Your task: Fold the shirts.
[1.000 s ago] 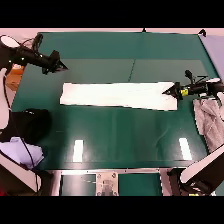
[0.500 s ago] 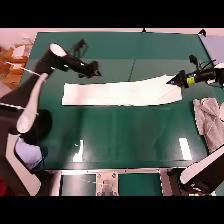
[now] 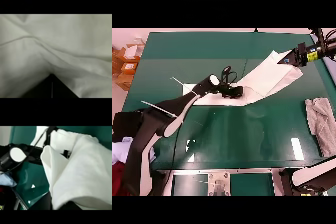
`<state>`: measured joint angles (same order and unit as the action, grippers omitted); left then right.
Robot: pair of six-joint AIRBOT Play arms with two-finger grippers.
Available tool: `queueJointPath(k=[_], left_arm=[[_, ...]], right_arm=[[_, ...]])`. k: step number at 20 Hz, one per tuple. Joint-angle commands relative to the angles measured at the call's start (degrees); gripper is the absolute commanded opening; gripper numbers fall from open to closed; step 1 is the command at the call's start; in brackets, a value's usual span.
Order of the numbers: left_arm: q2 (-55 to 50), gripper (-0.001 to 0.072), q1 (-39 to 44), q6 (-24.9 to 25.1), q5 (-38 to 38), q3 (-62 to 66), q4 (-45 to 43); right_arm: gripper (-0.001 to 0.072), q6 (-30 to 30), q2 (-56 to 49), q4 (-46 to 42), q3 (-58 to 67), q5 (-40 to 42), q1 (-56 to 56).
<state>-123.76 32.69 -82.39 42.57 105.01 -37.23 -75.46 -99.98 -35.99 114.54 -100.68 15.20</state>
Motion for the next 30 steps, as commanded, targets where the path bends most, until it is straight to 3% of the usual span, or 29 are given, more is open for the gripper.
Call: queueJointPath(k=[1, 6, 11, 16, 20, 21, 23, 24, 25, 26, 27, 30], left_arm=[[-1.57, 0.0026, 1.79, -0.22, -1.62, -0.02, 3.02], [0.28, 0.0026, -4.66, 0.39, 15.45, 5.49, 0.85], [9.11, 0.0026, -16.63, 0.07, 33.03, 7.87, -16.63], [21.70, 0.0026, -26.47, -0.04, 43.04, 7.87, -40.74], [29.57, 0.0026, -32.48, 1.29, 43.52, 7.87, -42.03], [30.80, 0.0026, -33.40, 1.88, 43.58, 7.87, -42.03], [32.46, 0.0026, -34.82, 2.64, 44.41, 7.74, -42.03], [32.70, 0.0026, -34.99, 3.26, 45.18, 7.72, -42.16], [32.76, 0.0026, -35.30, 3.69, 45.97, 7.69, -42.03], [32.74, 0.0026, -35.30, 4.70, 46.60, 7.69, -42.14], [32.74, 0.0026, -35.30, 4.96, 46.75, 7.69, -42.05], [32.74, 0.0026, -35.30, 4.96, 46.58, 7.69, -41.86]], right_arm=[[0.0015, -2.16, 2.19, 1.03, 0.33, -0.24, -2.93], [0.0015, -4.79, 2.23, 1.09, 0.33, 0.20, -4.22], [0.0014, -7.06, 2.21, 1.05, 0.28, 5.38, -12.11], [0.0015, -9.90, -0.94, 0.76, 0.26, 20.28, -26.97], [0.0016, -10.03, -9.92, 0.57, 0.26, 40.39, -41.24], [0.0042, -10.03, -13.05, 0.57, 0.26, 46.58, -44.70], [0.0554, -10.03, -19.87, 0.63, 0.28, 58.58, -51.15], [0.0569, -10.08, -22.34, 0.70, 0.28, 61.55, -53.00], [0.0534, -10.54, -23.30, 0.63, 0.26, 61.35, -53.16], [0.0383, -11.13, -23.08, 0.61, 0.28, 59.04, -51.84], [0.0333, -11.08, -22.10, 0.39, 0.28, 56.02, -49.51], [0.0335, -11.10, -17.51, 0.37, 0.28, 44.87, -38.34]])
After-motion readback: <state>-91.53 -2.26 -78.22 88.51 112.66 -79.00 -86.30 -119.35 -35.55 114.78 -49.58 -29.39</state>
